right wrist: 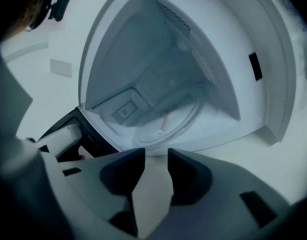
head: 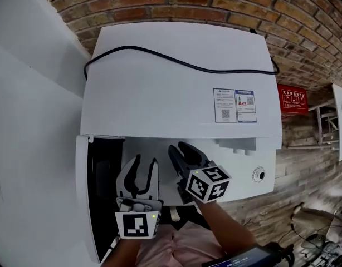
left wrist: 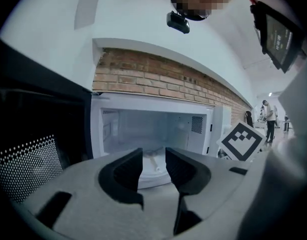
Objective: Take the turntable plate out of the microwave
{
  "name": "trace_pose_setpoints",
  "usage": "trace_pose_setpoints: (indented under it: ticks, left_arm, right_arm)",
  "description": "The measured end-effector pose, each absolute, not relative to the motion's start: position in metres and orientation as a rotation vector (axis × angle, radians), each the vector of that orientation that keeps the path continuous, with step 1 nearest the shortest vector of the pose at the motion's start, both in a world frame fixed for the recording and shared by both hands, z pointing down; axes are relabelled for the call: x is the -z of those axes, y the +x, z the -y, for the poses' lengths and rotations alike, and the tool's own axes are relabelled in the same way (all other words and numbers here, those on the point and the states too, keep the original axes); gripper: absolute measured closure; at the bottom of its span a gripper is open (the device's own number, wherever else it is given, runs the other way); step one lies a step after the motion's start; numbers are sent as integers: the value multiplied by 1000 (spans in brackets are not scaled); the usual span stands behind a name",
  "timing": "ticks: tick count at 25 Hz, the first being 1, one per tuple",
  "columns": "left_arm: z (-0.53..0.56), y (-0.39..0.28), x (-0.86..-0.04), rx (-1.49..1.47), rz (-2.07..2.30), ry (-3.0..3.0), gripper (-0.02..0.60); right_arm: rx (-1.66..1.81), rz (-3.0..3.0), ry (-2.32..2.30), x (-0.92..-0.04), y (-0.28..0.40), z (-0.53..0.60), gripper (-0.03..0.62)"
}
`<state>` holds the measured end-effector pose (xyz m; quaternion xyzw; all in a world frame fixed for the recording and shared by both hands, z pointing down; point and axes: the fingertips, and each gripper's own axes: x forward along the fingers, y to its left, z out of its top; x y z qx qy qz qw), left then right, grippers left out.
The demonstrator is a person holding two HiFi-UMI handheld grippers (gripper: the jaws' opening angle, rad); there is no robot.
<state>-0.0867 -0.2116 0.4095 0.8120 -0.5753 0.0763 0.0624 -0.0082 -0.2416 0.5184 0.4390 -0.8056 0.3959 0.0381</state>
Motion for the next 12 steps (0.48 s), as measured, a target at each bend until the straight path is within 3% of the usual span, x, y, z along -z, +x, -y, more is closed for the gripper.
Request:
trace_pose_setpoints:
  ticks: [12]
  left_arm:
    - [215, -107, -428, -278, 1723, 2388, 431]
  right_arm:
    - [-1927, 2392, 1343, -530, -20, 258, 411]
